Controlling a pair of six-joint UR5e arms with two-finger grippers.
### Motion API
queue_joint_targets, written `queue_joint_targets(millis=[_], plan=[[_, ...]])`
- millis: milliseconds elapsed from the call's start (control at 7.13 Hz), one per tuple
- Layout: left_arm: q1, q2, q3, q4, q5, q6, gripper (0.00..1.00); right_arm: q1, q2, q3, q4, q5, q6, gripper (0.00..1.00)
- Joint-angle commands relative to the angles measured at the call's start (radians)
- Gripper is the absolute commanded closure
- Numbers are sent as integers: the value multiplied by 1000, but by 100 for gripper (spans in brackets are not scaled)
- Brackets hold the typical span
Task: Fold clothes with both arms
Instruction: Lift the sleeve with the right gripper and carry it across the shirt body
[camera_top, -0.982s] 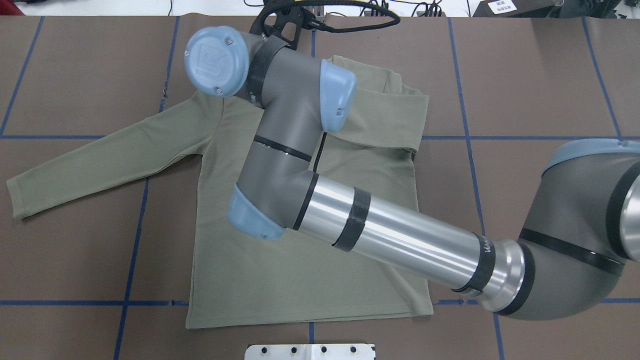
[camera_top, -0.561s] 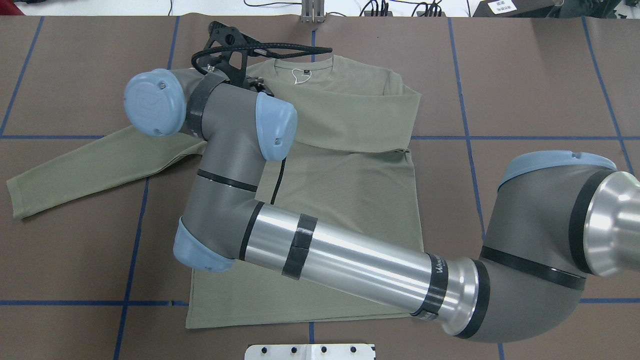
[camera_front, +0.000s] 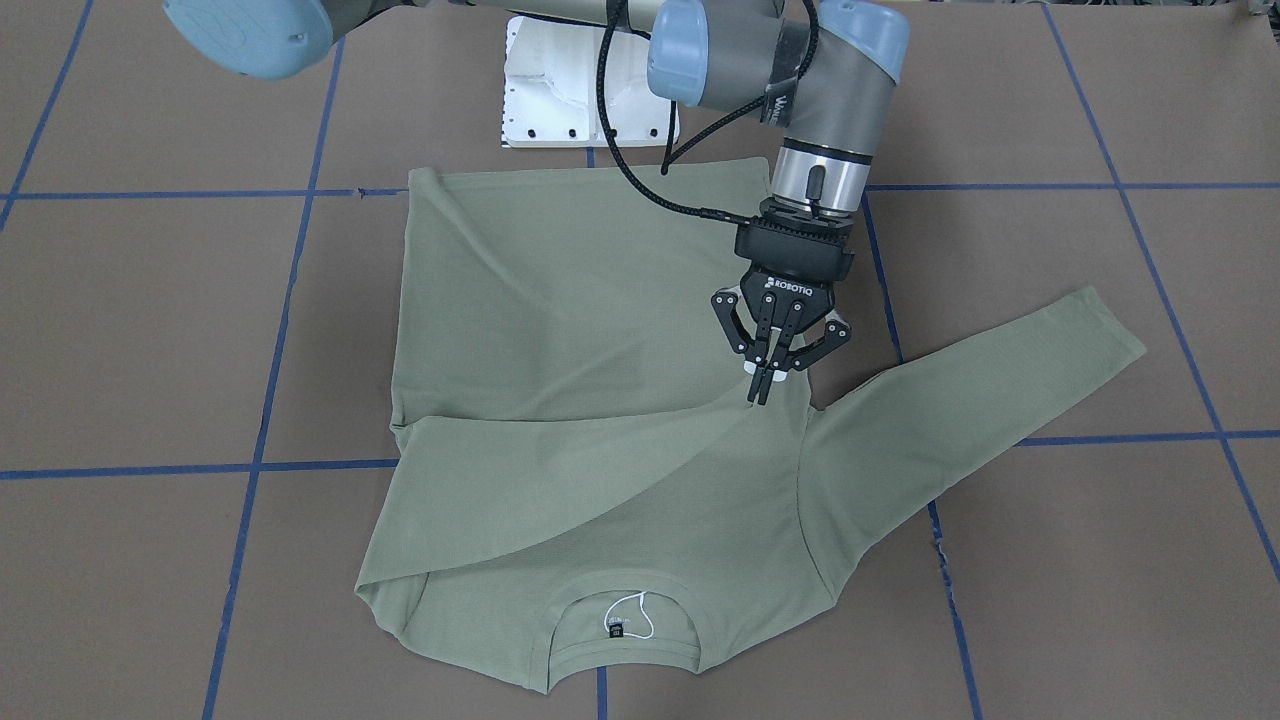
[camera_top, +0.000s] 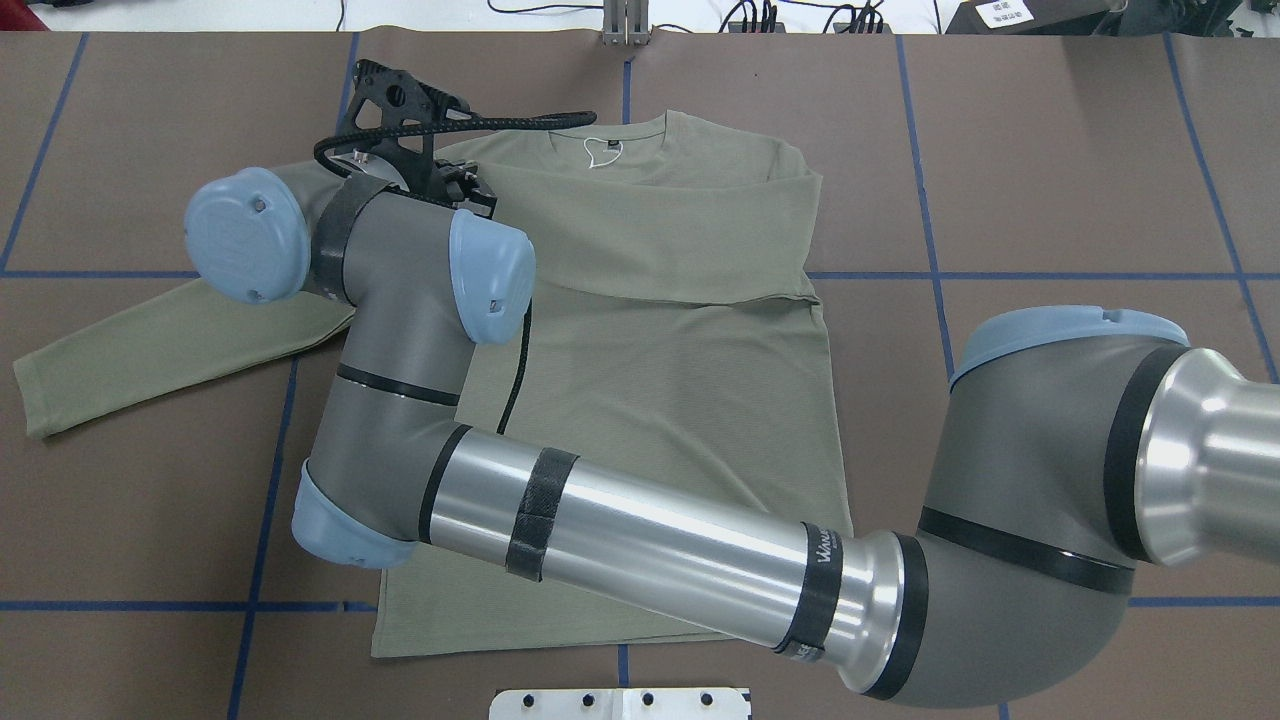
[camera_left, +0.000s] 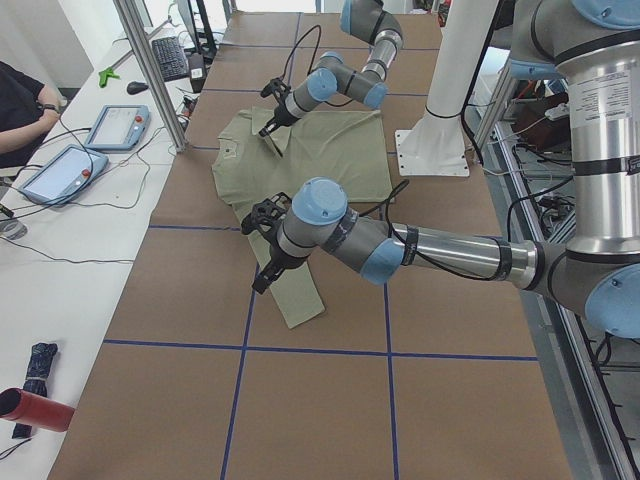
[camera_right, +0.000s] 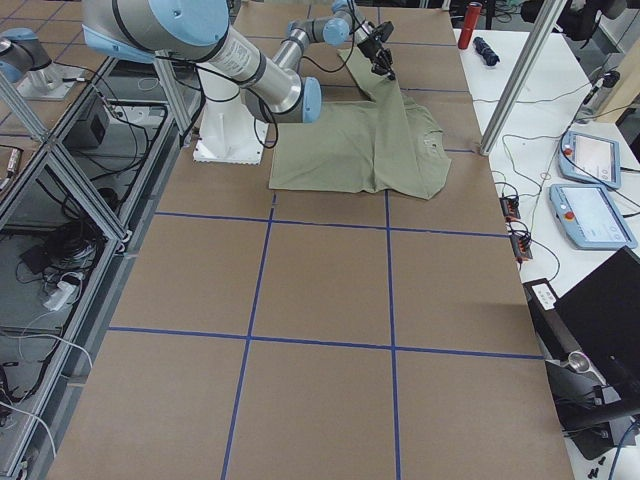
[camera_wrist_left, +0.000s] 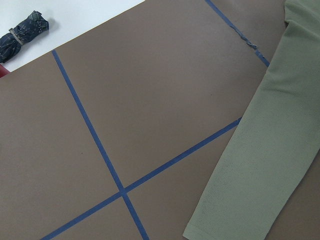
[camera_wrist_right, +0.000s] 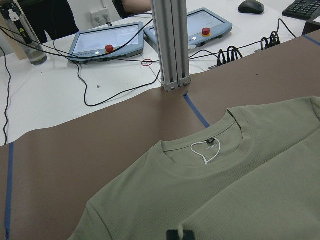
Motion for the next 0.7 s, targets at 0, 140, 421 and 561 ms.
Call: queue_joint_targets(millis=[0, 140, 421, 561], plan=[[1, 0, 1, 0, 0, 1, 0, -18, 19, -35, 44, -1, -1, 71], [-1, 0, 0, -2, 0, 1, 0, -13, 39, -47, 46, 3, -3, 45], [-1, 0, 1, -2, 0, 1, 0, 4, 62, -57, 49, 22, -50, 1], [1, -1, 3, 0, 2, -9, 0, 60, 83, -57, 49, 166, -104, 0]])
